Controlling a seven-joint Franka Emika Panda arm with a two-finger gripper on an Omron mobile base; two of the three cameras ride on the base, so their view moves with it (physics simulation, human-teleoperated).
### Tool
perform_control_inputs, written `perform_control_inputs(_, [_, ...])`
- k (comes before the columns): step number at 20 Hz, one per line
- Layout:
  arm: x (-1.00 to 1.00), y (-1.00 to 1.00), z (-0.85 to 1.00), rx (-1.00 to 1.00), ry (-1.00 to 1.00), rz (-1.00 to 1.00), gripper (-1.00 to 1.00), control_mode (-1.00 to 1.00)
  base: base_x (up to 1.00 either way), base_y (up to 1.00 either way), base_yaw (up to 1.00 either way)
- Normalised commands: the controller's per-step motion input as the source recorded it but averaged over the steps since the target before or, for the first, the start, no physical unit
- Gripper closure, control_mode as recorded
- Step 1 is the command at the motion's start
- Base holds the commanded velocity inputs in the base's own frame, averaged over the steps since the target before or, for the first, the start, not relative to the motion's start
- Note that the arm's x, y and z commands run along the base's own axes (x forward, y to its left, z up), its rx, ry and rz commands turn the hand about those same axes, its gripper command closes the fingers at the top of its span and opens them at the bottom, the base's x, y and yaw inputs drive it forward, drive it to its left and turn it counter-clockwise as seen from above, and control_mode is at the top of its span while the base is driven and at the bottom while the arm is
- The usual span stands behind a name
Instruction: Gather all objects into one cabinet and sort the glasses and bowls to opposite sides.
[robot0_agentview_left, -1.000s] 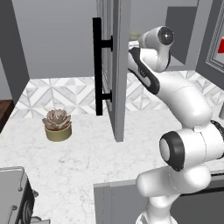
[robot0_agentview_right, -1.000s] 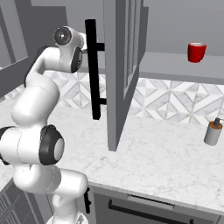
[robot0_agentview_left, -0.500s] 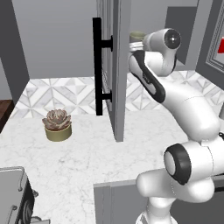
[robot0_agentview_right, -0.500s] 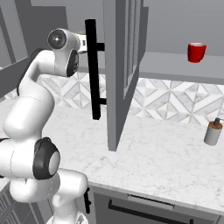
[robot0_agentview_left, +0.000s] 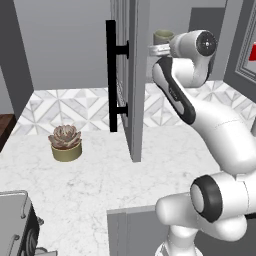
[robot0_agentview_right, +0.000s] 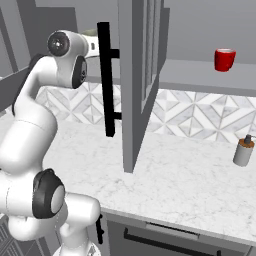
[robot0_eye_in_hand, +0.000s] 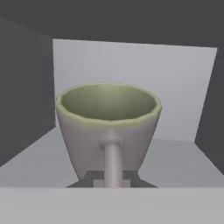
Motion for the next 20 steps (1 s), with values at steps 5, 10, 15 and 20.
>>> perform_control_inputs(5, [-0.33,-0.07,0.12,0.00,-0.03,-0.04,1.00,-1.00,0.00,0.00,0.00])
perform_control_inputs(10, [-0.23,-0.03,0.08,0.00,-0.01,-0.04,1.00,-1.00,0.00,0.00,0.00])
perform_control_inputs(15, [-0.04,-0.01,0.01,0.00,0.00,-0.01,1.00,1.00,0.00,0.00,0.00])
perform_control_inputs(20, [0.00,0.00,0.00,0.00,0.00,0.00,1.00,1.00,-0.12,0.00,0.00])
